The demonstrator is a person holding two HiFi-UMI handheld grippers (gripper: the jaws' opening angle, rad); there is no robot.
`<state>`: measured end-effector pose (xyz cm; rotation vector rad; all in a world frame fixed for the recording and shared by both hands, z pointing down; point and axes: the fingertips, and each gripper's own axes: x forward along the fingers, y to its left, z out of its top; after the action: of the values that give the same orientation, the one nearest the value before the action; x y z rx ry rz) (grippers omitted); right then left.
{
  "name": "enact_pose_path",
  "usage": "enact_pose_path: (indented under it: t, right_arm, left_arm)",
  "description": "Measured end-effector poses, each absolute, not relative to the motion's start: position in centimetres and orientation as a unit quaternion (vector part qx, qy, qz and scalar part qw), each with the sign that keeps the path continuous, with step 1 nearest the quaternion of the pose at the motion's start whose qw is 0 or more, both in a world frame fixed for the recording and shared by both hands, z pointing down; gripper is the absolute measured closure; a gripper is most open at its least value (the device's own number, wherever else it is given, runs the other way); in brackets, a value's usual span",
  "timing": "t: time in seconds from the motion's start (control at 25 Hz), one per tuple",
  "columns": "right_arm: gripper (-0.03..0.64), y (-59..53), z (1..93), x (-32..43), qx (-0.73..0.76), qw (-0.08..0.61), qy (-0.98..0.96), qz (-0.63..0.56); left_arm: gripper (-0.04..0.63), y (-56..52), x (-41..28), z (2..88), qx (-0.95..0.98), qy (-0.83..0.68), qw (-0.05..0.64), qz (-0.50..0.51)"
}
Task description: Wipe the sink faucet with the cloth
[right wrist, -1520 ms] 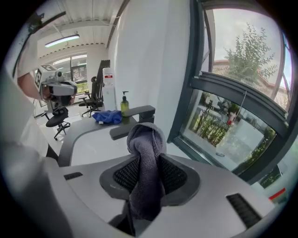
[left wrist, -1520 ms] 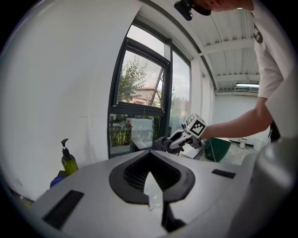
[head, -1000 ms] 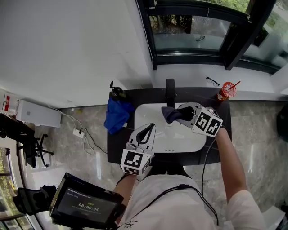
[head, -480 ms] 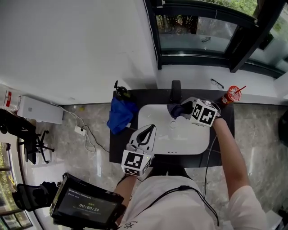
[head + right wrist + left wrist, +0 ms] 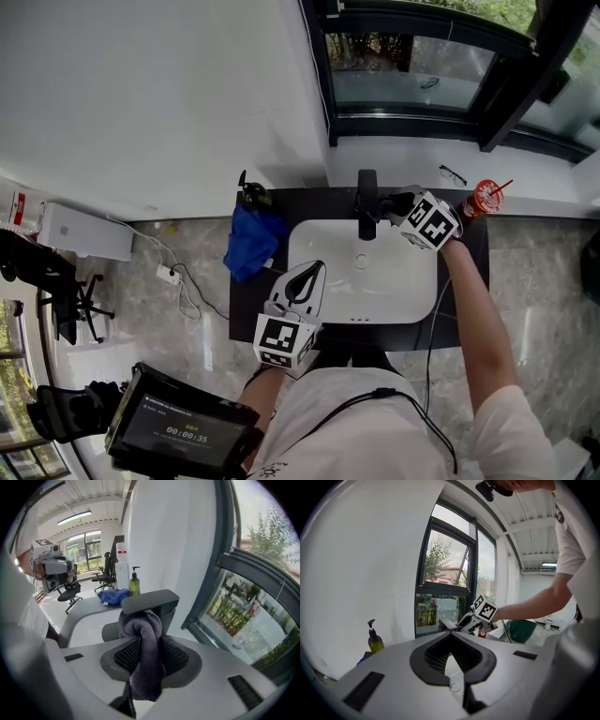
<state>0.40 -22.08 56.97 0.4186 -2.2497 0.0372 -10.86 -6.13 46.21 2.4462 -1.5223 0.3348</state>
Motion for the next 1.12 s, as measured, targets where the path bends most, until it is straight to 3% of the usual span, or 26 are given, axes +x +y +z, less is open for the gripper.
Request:
enact_pose_path:
  t: [0.4, 0.72, 0.92, 1.12]
  right_arm:
    - [0.497, -21.1, 57.1, 7.7, 0.249, 0.412, -0.875, 0.055]
    - [0.497, -16.2, 52.3, 6.1, 0.185, 0.333, -0.924, 0.037]
    - [0.497, -12.9, 51.7, 1.2, 0.087, 0.349, -0.933, -0.002]
    - [0.497, -13.0, 54.2, -1.3, 0.03, 0.428, -0.902, -0.04]
  left_arm:
    - [0.601, -5.4, -9.9, 46.1, 0.845, -0.509, 0.123, 0.11]
    - [0.601, -5.2, -9.2, 45.8, 0.85, -0.502, 0.118, 0.107]
    - [0.601, -4.9, -8.7, 45.5, 0.851, -0.501, 0.115, 0.107]
    - [0.601, -4.8, -9.4, 45.4, 0.845, -0.511, 0.114, 0.107]
